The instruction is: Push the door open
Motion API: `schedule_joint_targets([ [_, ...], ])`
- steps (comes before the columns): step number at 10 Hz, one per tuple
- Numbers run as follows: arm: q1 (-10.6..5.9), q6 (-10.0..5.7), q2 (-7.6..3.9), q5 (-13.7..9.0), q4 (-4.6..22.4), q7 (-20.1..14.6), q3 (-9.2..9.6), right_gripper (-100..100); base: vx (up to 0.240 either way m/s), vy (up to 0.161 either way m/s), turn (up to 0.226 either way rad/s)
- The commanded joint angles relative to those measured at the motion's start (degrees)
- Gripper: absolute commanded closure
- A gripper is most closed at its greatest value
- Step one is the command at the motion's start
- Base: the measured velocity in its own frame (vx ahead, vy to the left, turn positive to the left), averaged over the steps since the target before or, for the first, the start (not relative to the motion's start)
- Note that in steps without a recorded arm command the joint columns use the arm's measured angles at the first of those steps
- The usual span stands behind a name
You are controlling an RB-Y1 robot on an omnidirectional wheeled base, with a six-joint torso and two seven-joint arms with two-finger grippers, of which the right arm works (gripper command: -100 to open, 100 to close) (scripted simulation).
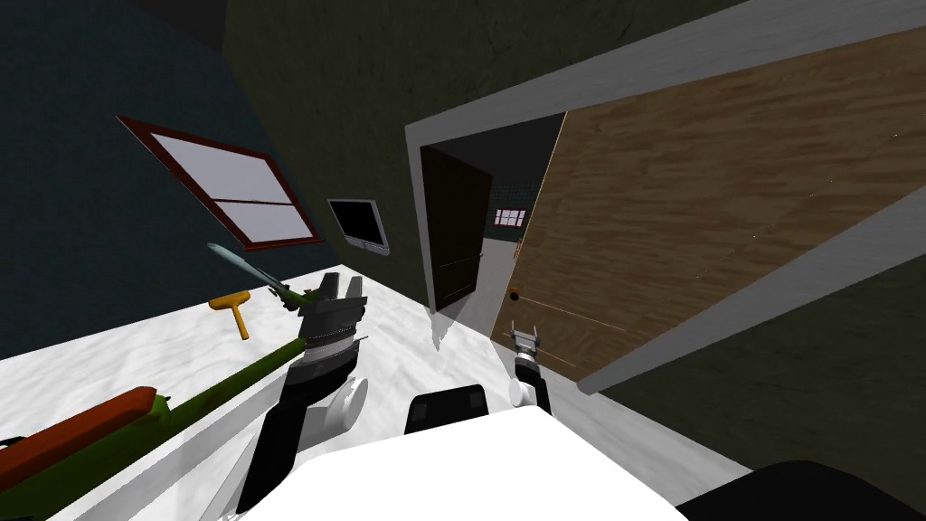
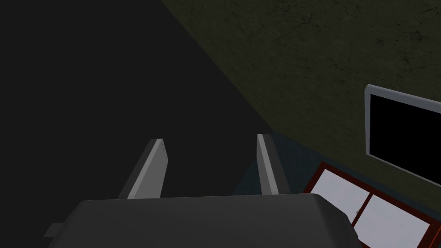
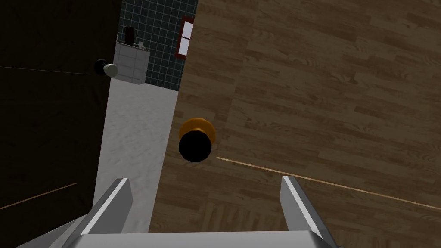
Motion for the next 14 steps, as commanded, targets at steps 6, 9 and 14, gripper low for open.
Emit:
schedule_joint_targets([
  [6, -1.75, -3.74, 0.46, -5.5, 8.4, -7.0, -0.26, -100, 0.092, -0.088, 0.149],
  [9, -2.35, -5.04, 0.71, -7.4, 11.4, -9.4, -0.34, -100, 0.074, -0.068, 0.113],
  [14, -2.94, -6.32, 0.93, -9.4, 14.3, -11.9, -0.58, -100, 0.074, -0.084, 0.084],
])
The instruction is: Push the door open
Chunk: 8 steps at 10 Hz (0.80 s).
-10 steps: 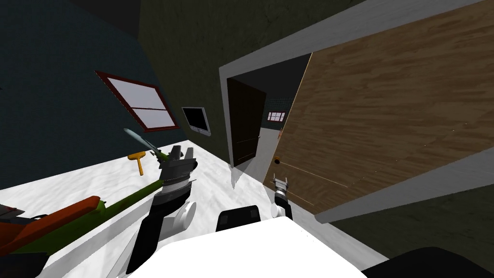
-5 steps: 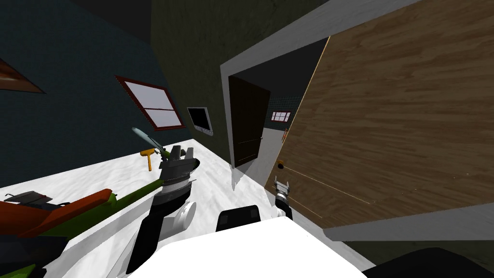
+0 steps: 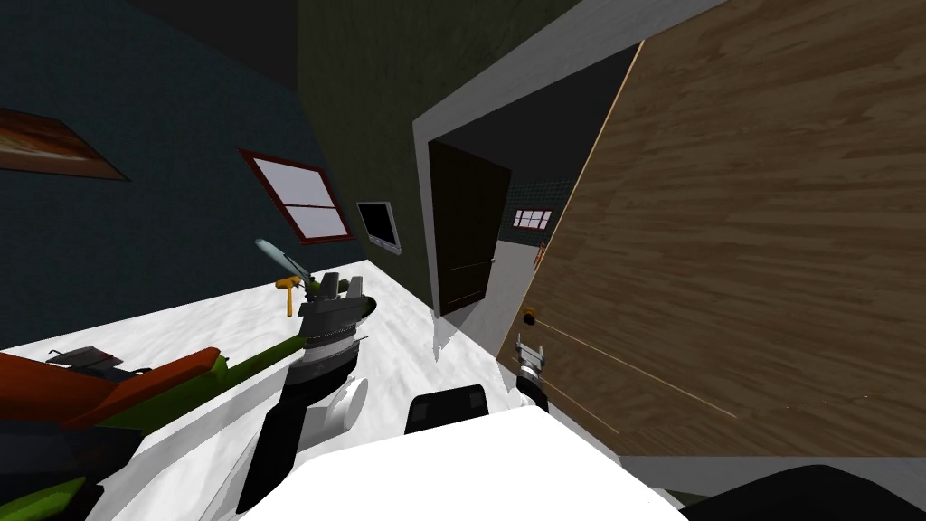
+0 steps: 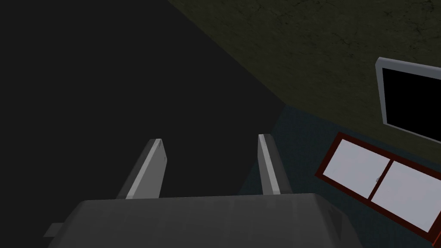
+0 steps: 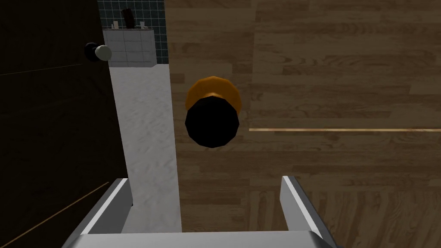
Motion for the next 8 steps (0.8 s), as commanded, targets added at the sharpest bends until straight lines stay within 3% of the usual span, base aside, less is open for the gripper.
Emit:
schedule_joint_targets([
  [1, -0.07, -0.17, -0.12, 0.0, 0.3, -0.2, -0.09, -100, 0.134, -0.117, 0.032],
  [8, -0.76, -1.06, -0.23, -0.3, 2.2, -1.1, -0.63, -100, 0.148, -0.135, 0.024],
])
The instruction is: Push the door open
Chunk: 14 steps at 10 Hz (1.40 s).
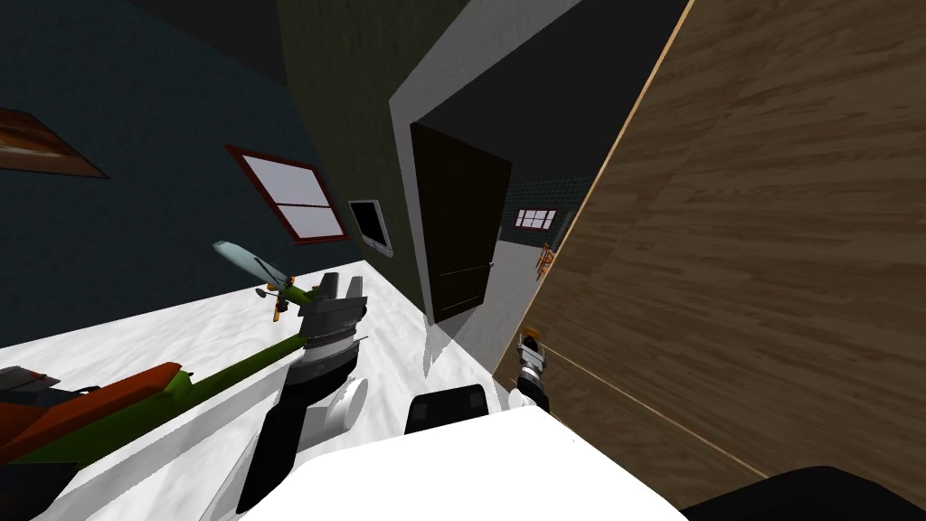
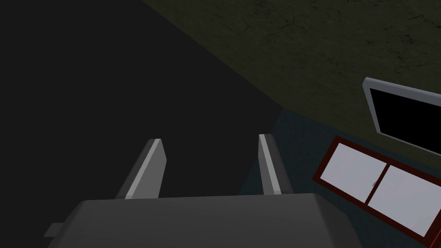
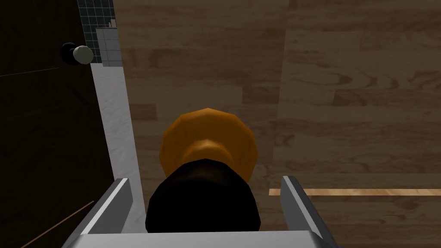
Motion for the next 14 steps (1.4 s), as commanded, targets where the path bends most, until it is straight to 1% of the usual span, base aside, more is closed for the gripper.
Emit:
schedule_joint_targets([
  [1, 0.00, 0.00, 0.00, 0.0, 0.0, 0.0, 0.00, -100, 0.065, -0.054, 0.013],
  [2, 0.00, 0.00, 0.00, 0.0, 0.0, 0.0, 0.00, 100, -0.009, 0.005, -0.011],
  [7, 0.00, 0.00, 0.00, 0.0, 0.0, 0.0, 0.00, 100, -0.006, 0.004, 0.001],
  [8, -0.15, 0.03, -0.27, -0.4, 0.0, 0.1, -0.66, 100, 0.109, -0.033, -0.025],
  [11, -0.07, -0.17, -0.38, -1.3, 0.2, 0.3, -2.00, 100, 0.209, -0.053, -0.054],
  [14, 0.05, -0.46, -0.48, -2.7, 0.5, 0.7, -3.94, 100, 0.210, -0.089, -0.045],
])
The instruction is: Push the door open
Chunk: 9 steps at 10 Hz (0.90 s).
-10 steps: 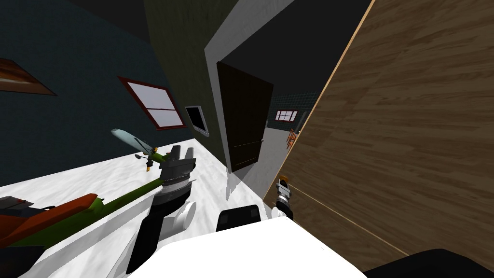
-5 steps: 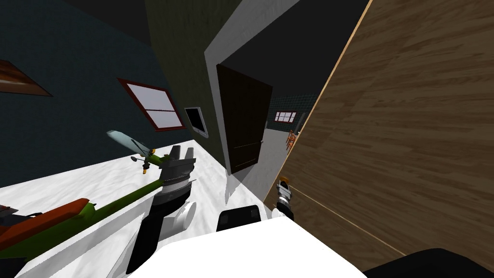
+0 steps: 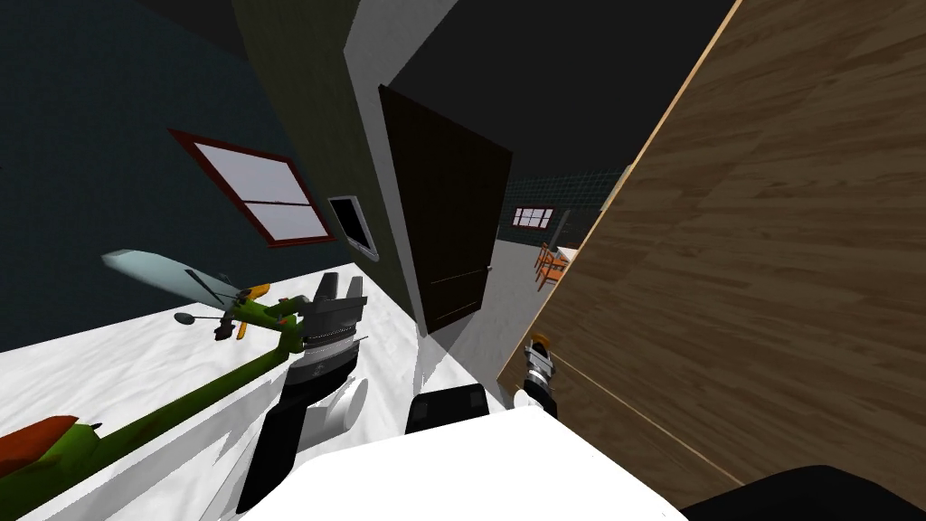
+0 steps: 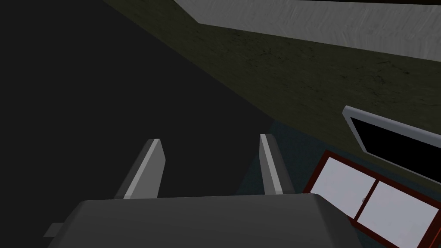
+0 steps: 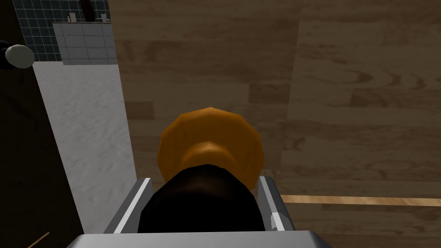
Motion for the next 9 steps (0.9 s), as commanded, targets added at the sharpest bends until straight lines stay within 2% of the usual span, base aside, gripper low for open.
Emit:
schedule_joint_targets([
  [1, -0.34, -0.70, -0.11, -0.7, 0.3, 0.3, -1.30, 100, 0.195, -0.103, -0.046],
  [7, -0.06, -1.42, -0.05, -4.1, 1.0, 1.1, -6.11, 100, 0.202, -0.102, -0.064],
  [9, -0.03, -1.48, -0.03, -4.4, 1.1, 1.2, -6.50, 100, 0.142, -0.067, -0.039],
])
